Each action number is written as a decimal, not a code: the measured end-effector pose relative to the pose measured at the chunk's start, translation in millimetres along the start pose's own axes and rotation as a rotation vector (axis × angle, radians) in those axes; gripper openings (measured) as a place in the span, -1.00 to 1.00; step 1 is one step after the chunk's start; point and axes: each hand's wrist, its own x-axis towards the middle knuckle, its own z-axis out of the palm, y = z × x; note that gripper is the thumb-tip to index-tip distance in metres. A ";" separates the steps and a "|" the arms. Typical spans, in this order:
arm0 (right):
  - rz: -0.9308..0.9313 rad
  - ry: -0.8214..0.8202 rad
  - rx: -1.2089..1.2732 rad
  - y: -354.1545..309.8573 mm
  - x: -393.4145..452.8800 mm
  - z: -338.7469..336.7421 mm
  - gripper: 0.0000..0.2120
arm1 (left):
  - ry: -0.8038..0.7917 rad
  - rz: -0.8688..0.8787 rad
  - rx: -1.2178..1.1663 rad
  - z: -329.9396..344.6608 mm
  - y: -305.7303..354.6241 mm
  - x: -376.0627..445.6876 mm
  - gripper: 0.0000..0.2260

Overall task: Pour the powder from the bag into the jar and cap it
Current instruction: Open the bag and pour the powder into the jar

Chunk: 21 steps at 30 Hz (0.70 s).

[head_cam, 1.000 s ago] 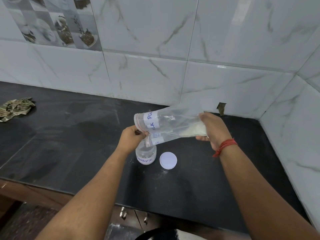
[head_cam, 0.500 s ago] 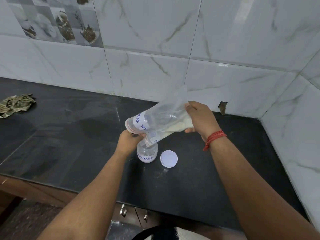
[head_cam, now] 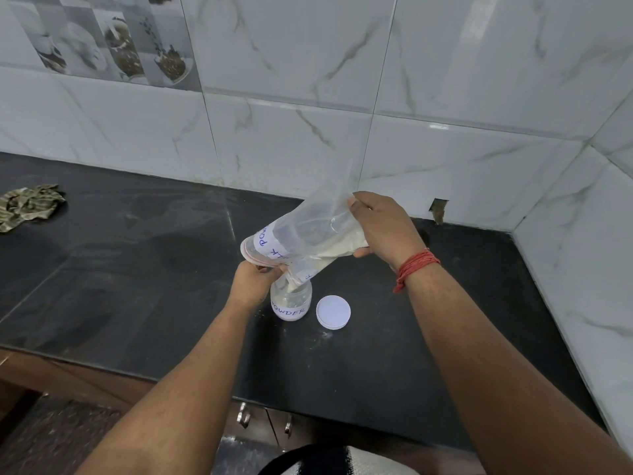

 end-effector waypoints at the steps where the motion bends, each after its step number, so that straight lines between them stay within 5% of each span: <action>1: -0.010 0.002 -0.012 -1.3 -0.4 0.7 -0.72 | -0.002 0.003 -0.007 -0.1 0.0 -0.2 -0.75; 21: -0.093 -0.032 -0.155 -18.9 -12.5 4.9 -0.70 | 0.020 -0.009 -0.073 -4.2 -7.9 -5.9 -0.72</action>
